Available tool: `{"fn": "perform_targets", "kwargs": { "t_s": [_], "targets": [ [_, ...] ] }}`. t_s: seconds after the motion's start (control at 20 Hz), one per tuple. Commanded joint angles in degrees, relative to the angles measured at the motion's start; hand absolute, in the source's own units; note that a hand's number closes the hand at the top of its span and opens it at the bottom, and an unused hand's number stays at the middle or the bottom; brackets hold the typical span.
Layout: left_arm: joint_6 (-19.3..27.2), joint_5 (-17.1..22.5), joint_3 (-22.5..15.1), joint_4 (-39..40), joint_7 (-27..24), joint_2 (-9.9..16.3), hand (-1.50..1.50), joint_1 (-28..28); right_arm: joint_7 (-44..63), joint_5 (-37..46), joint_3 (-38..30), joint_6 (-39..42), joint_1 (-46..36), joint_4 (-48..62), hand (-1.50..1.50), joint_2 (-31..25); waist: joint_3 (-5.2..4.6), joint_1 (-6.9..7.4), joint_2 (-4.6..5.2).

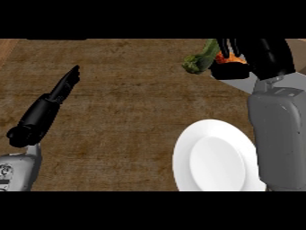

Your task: Pick the croissant from the plate and place it in the cardboard box

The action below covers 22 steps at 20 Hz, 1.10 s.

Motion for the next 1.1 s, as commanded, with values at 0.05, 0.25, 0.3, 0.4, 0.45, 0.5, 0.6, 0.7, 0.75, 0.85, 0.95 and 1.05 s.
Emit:
{"fn": "perform_targets", "kwargs": {
  "t_s": [0.05,0.25,0.3,0.4,0.45,0.5,0.6,0.7,0.75,0.85,0.95,1.05],
  "targets": [
    [0.25,-0.97,-1.08,-2.33,-1.26,-0.8,0.0,3.49,-1.31,-2.81,-8.96,-3.67,-8.12,13.41,1.5,-6.48,0.0,0.66,0.09],
    [-1.43,1.17,0.09,-2.39,1.36,-0.18,0.0,1.16,-8.73,0.76,-9.15,-5.34,-9.42,25.44,1.5,-16.02,0.03,1.53,0.37],
    [1.36,-2.12,-1.24,2.71,-0.54,-2.01,0.0,-2.64,-9.29,2.0,-7.19,-7.26,-9.47,27.95,1.5,-14.52,0.0,0.57,0.44],
    [-2.27,1.59,1.64,1.11,-0.01,1.0,0.0,-2.52,-9.42,2.1,-7.72,-2.9,-11.29,32.26,1.5,-18.33,0.0,0.9,0.38],
    [0.87,-0.63,0.79,2.35,2.02,-0.91,0.0,-5.09,-8.78,1.58,-7.82,1.48,-12.4,33.67,1.5,-20.0,0.0,0.46,0.4],
    [-1.88,-0.2,0.39,1.91,-2.61,0.92,0.0,-0.16,-8.48,2.61,-6.85,2.8,-12.54,36.81,1.5,-20.09,-0.04,1.45,0.56],
    [-0.89,-0.79,0.15,1.67,-3.28,0.14,0.0,0.27,-9.78,2.63,-6.7,5.68,-13.92,41.23,1.5,-22.15,-0.03,1.31,0.47],
    [-1.56,0.2,-0.4,-1.22,1.31,-0.35,0.0,-1.06,-14.92,2.06,-7.6,7.13,-13.98,46.11,1.5,-26.44,0.04,1.44,0.48],
    [-1.62,-0.21,0.3,0.65,-1.17,0.37,0.0,-1.31,-14.93,3.69,-6.52,3.07,-15.46,50.28,1.5,-24.33,0.03,1.82,0.72],
    [1.16,-2.61,-3.0,-1.51,-0.43,-3.18,0.0,1.46,-18.26,5.13,-4.73,4.24,-13.98,52.77,1.5,-26.13,0.05,1.87,0.62],
    [-0.11,-0.87,-1.38,0.49,1.57,-2.34,0.0,-3.07,-18.12,7.19,-3.92,5.87,-17.45,57.96,1.5,-28.77,0.06,2.4,1.12],
    [-0.97,-0.35,-0.88,-0.4,0.98,-1.48,0.0,-2.41,-18.57,7.83,-3.96,7.06,-18.89,62.21,1.5,-30.09,0.07,2.87,1.11]
  ]
}}
